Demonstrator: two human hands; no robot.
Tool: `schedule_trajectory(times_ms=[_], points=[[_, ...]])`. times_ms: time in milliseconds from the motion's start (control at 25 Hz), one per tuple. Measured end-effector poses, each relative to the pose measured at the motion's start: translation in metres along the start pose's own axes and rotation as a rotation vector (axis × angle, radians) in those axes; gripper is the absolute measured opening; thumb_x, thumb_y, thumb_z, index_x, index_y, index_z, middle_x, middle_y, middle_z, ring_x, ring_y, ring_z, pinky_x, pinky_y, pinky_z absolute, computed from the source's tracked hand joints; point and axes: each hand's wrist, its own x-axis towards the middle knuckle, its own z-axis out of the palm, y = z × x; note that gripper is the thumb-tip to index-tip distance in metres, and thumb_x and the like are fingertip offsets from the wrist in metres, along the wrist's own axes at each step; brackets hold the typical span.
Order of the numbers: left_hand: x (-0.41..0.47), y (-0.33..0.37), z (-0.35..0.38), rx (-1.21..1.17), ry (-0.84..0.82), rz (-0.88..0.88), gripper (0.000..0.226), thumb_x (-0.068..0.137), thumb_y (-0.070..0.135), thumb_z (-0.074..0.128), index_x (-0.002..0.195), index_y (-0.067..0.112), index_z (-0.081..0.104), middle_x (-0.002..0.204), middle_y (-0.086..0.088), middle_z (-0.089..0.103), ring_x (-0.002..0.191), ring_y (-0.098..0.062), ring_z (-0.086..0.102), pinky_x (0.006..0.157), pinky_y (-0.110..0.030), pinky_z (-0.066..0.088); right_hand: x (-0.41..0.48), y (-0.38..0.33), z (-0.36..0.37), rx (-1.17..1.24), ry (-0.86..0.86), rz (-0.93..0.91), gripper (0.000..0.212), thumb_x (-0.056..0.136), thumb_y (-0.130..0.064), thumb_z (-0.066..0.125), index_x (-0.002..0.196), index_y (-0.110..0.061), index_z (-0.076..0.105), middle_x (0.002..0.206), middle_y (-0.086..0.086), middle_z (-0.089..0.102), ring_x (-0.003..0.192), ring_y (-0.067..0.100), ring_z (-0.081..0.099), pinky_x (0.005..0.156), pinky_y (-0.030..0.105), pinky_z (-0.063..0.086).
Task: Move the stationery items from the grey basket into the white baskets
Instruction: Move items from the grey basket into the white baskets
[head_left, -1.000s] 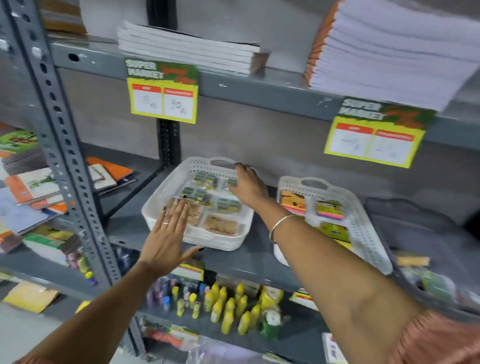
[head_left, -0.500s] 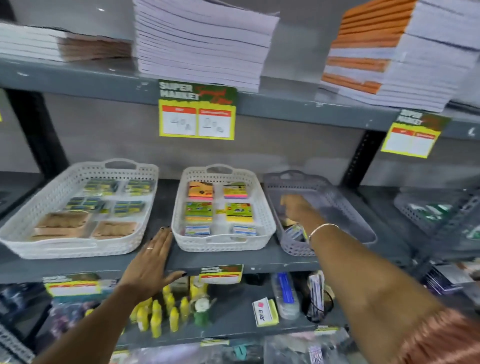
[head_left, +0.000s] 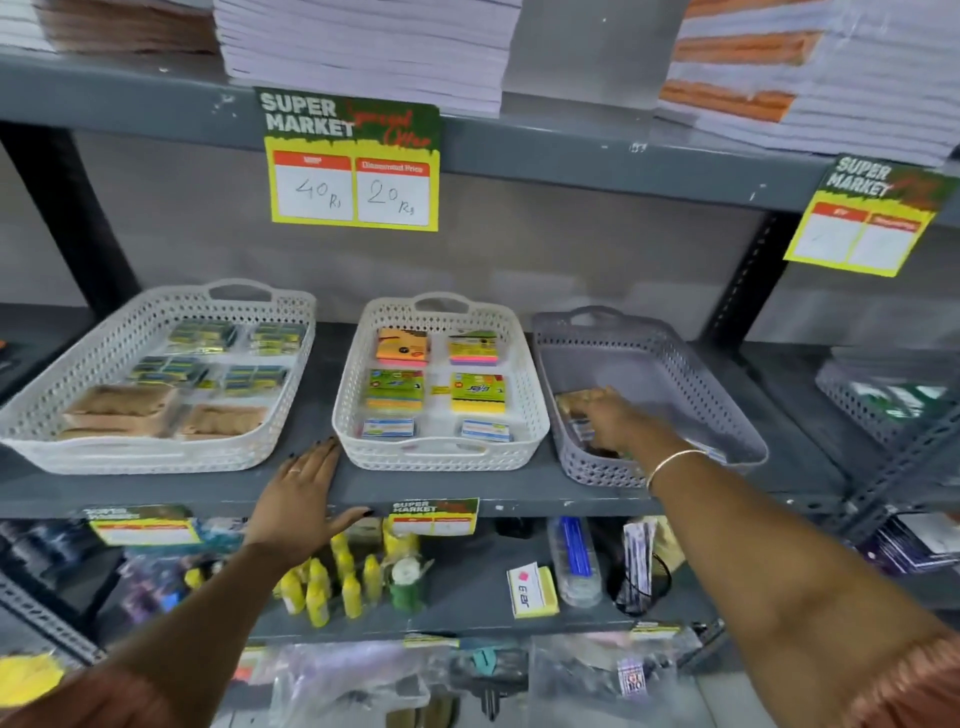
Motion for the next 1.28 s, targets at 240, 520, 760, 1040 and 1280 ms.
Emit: schedule_trajectory(times_ms=[240,520,760,1040,1280], points=[[0.000,-0.002,0.004,-0.019,0.006,0.007,0.103,0.071,0.082,0.016,0.134,0.004,0.038,0.135,-0.013,0.049,0.121,-0.027,0.048,0.103,-0.042,0.037,0.003,-0.027,-0.053,0.492,0.255,0.157,0.028,0.082,-0.013,0.067,0.104,-0.010,0.051,0.098,0.011,0.054,0.090,0.022,0.051,0.071,0.026,0.037],[-0.001,-0.004,0.006,-0.024,-0.018,-0.015,0.103,0.072,0.081,0.008,0.132,0.004,0.042,0.133,-0.011,0.052,0.122,-0.025,0.048,0.103,-0.042,0.036,0.027,-0.124,-0.039,0.162,0.002,-0.052,0.050,0.085,-0.030,0.062,0.129,-0.009,0.050,0.133,0.013,0.055,0.118,0.032,0.056,0.092,0.035,0.048],[0.000,-0.004,0.008,-0.036,-0.031,-0.018,0.103,0.072,0.081,0.007,0.131,0.003,0.043,0.133,-0.012,0.052,0.123,-0.025,0.046,0.103,-0.043,0.036,0.036,-0.129,-0.018,0.082,-0.095,-0.022,0.059,0.087,-0.033,0.061,0.139,-0.009,0.043,0.144,0.013,0.048,0.129,0.032,0.049,0.105,0.042,0.044],[0.000,-0.003,0.008,-0.005,-0.007,-0.017,0.106,0.071,0.081,0.004,0.134,0.004,0.040,0.136,-0.012,0.049,0.126,-0.025,0.043,0.106,-0.042,0.033,0.030,-0.078,-0.030,0.383,0.300,0.431,0.048,0.093,-0.027,0.053,0.132,0.000,0.048,0.135,0.022,0.052,0.124,0.036,0.050,0.101,0.044,0.046],[0.001,-0.004,0.009,0.003,0.004,-0.013,0.105,0.071,0.081,0.004,0.134,0.005,0.040,0.136,-0.012,0.049,0.126,-0.025,0.043,0.106,-0.042,0.032,0.003,-0.019,0.013,0.170,-0.087,0.845,0.051,0.090,-0.024,0.055,0.138,-0.010,0.048,0.137,0.012,0.055,0.121,0.029,0.056,0.096,0.036,0.049]])
